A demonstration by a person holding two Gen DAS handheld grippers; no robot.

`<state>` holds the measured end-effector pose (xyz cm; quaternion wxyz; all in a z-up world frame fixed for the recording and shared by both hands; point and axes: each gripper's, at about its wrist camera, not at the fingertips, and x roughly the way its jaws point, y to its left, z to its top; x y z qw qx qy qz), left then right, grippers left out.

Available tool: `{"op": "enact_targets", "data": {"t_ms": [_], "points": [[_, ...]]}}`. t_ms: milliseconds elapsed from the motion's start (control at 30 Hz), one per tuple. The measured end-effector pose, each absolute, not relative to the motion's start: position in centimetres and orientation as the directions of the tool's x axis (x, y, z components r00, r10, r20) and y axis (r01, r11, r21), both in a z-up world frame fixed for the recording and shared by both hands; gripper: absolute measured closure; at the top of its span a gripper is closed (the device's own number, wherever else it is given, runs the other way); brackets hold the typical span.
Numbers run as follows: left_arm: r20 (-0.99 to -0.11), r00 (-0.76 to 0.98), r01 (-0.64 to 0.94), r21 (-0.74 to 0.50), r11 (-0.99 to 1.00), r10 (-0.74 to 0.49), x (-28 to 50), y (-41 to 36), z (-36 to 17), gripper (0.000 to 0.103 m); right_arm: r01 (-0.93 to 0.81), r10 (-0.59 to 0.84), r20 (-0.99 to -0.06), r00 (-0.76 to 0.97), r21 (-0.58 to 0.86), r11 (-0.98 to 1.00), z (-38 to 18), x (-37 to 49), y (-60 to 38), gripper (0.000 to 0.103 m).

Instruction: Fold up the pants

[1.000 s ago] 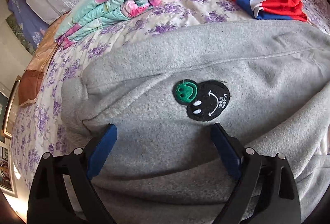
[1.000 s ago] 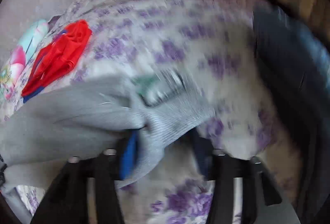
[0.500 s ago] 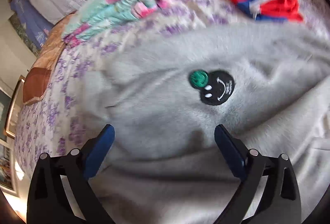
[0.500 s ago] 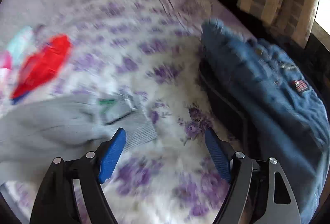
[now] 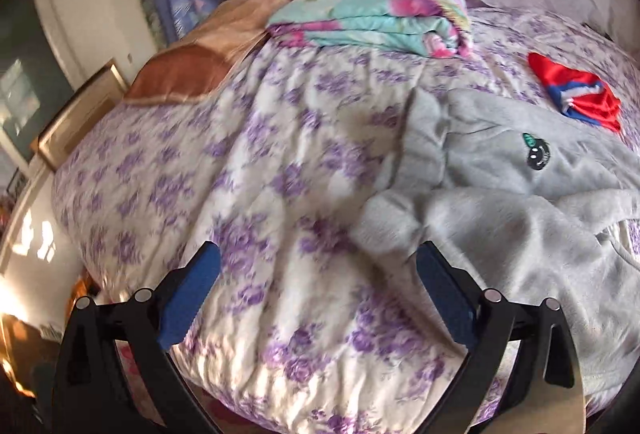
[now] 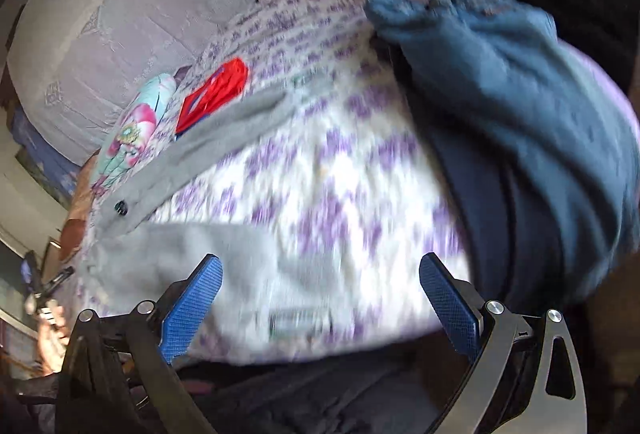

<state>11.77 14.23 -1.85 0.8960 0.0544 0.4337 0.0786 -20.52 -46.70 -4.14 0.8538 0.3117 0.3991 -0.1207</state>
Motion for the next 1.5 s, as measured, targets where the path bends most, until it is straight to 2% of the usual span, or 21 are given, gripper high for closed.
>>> {"op": "enact_targets", "data": {"t_ms": [267, 333, 367, 400, 500, 533, 600, 700, 767, 800, 933, 967, 1033, 1100, 1133, 1167, 1300, 1367, 1400, 1433, 1500], "points": [[-0.81, 0.572, -0.068, 0.114, 0.991, 0.133, 12.0, 13.0, -6.0, 0.007, 0.382, 0.225, -0.699, 0.679, 0.599, 0.704, -10.5, -21.1, -42.2, 0.004], [-0.823, 0.549, -0.058, 0.136, 0.989, 0.146, 12.6, 11.8, -7.8, 0.008, 0.359, 0.242, -0.649, 0.722, 0.649, 0.67, -12.2, -19.6, -42.0, 0.02], [-0.819, 0.552, -0.057, 0.146, 0.988, 0.153, 12.6, 11.5, -8.3, 0.008, 0.346, 0.236, -0.626, 0.743, 0.661, 0.665, -12.5, -19.2, -42.0, 0.044], [-0.813, 0.56, -0.06, 0.152, 0.987, 0.16, 12.5, 11.3, -8.5, 0.011, 0.333, 0.221, -0.605, 0.765, 0.665, 0.668, -12.5, -18.9, -42.0, 0.086], [-0.822, 0.561, -0.036, 0.1, 0.994, 0.103, 11.9, 11.4, -7.9, 0.041, 0.306, 0.145, -0.6, 0.787, 0.583, 0.753, -10.8, -17.4, -41.3, 0.089], [-0.819, 0.565, -0.036, 0.102, 0.994, 0.105, 11.7, 11.3, -7.4, 0.051, 0.296, 0.112, -0.599, 0.793, 0.539, 0.788, -9.4, -16.6, -41.1, 0.09], [-0.81, 0.576, -0.04, 0.103, 0.994, 0.107, 11.1, 11.3, -6.2, 0.058, 0.225, 0.073, -0.534, 0.843, 0.473, 0.852, -5.4, -15.8, -40.9, 0.09], [-0.779, 0.622, -0.043, 0.061, 0.997, 0.075, 9.3, 11.8, -3.6, 0.059, 0.127, 0.027, -0.395, 0.918, 0.359, 0.925, 1.2, -16.3, -40.8, 0.09], [-0.769, 0.635, -0.046, 0.054, 0.998, 0.071, 7.7, 12.2, -2.5, 0.044, 0.179, 0.0, -0.425, 0.905, 0.38, 0.908, 1.2, -16.2, -43.1, 0.09], [-0.768, 0.637, -0.053, 0.047, 0.998, 0.07, 7.2, 12.4, -2.3, 0.031, 0.211, 0.005, -0.468, 0.884, 0.408, 0.888, -0.3, -15.8, -44.4, 0.09], [-0.78, 0.625, -0.032, 0.005, 0.999, 0.024, 6.5, 12.6, -2.1, 0.015, 0.327, 0.1, -0.689, 0.718, 0.46, 0.825, -10.9, -14.6, -47.0, 0.085], [-0.783, 0.622, -0.028, 0.017, 0.999, 0.031, 6.9, 12.1, -2.2, 0.012, 0.322, 0.107, -0.668, 0.737, 0.485, 0.813, -12.5, -15.1, -47.0, 0.085], [-0.793, 0.607, -0.028, 0.046, 0.999, 0.054, 7.8, 11.2, -3.0, 0.006, 0.293, 0.088, -0.599, 0.796, 0.51, 0.809, -12.5, -16.2, -46.7, 0.074], [-0.817, 0.572, -0.041, 0.054, 0.998, 0.068, 9.4, 10.4, -4.2, 0.006, 0.279, 0.099, -0.582, 0.807, 0.524, 0.805, -11.5, -16.2, -46.2, 0.034], [-0.831, 0.553, -0.04, 0.038, 0.998, 0.054, 10.3, 9.8, -5.0, 0.006, 0.28, 0.081, -0.569, 0.819, 0.518, 0.809, -10.8, -16.4, -45.8, 0.026], [-0.841, 0.539, -0.042, 0.038, 0.998, 0.055, 11.2, 9.1, -5.7, 0.006, 0.292, 0.045, -0.563, 0.825, 0.493, 0.82, -10.1, -16.7, -45.4, 0.021], [-0.873, 0.481, -0.089, 0.035, 0.995, 0.074, 13.8, 8.1, -8.2, 0.004, 0.295, -0.001, -0.567, 0.823, 0.426, 0.855, -8.4, -17.6, -44.7, 0.021], [-0.874, 0.485, -0.113, -0.035, 0.993, 0.025, 13.5, 8.5, -8.3, 0.014, 0.301, -0.015, -0.57, 0.822, 0.411, 0.86, -8.0, -17.8, -44.6, 0.021], [-0.873, 0.488, -0.086, -0.063, 0.994, -0.013, 13.2, 8.3, -8.0, 0.043, 0.296, -0.011, -0.568, 0.823, 0.412, 0.862, -8.2, -18.3, -44.7, 0.021], [-0.874, 0.484, -0.056, -0.076, 0.996, -0.039, 12.6, 8.0, -7.5, 0.063, 0.288, -0.005, -0.567, 0.824, 0.412, 0.864, -8.2, -18.4, -44.5, 0.021], [-0.852, 0.524, -0.053, -0.029, 0.998, 0.003, 11.1, 7.6, -5.7, 0.071, 0.284, -0.004, -0.569, 0.822, 0.404, 0.87, -8.3, -18.6, -44.3, 0.021]]}}
